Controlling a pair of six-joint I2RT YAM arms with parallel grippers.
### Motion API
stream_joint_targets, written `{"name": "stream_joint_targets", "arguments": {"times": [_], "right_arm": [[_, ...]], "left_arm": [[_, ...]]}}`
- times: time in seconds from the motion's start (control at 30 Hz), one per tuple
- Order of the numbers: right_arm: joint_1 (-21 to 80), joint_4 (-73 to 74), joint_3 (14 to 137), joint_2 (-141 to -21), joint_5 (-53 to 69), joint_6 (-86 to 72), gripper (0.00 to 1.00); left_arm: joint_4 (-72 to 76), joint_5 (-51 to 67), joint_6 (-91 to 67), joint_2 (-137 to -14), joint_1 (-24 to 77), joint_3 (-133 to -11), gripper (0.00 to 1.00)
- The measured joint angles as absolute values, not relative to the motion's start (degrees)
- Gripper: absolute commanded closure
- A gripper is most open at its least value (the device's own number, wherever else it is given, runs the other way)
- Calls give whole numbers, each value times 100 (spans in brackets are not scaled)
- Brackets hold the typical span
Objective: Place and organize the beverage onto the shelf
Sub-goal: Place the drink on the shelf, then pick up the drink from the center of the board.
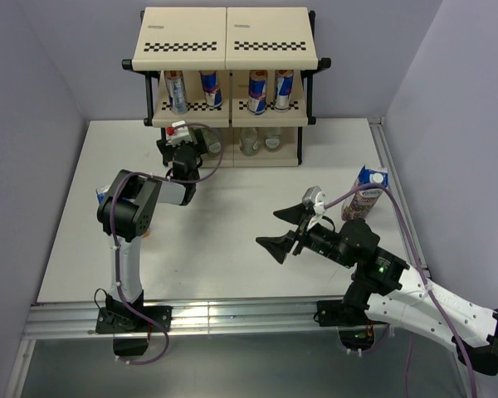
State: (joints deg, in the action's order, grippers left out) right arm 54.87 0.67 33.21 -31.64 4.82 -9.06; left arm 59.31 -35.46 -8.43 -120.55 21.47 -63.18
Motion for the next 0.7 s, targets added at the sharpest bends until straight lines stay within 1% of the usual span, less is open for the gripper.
{"name": "stream_joint_targets", "arguments": {"times": [0.37, 0.7], "right_arm": [[5487, 64, 3321, -3168, 534, -906, 4], [5487, 60, 3321, -3173, 541, -906, 4]], "left_arm": [[5638, -3632, -1083, -12003, 2178, -6257, 1], [5297, -3712, -1341, -11688, 2222, -6023, 0]]}}
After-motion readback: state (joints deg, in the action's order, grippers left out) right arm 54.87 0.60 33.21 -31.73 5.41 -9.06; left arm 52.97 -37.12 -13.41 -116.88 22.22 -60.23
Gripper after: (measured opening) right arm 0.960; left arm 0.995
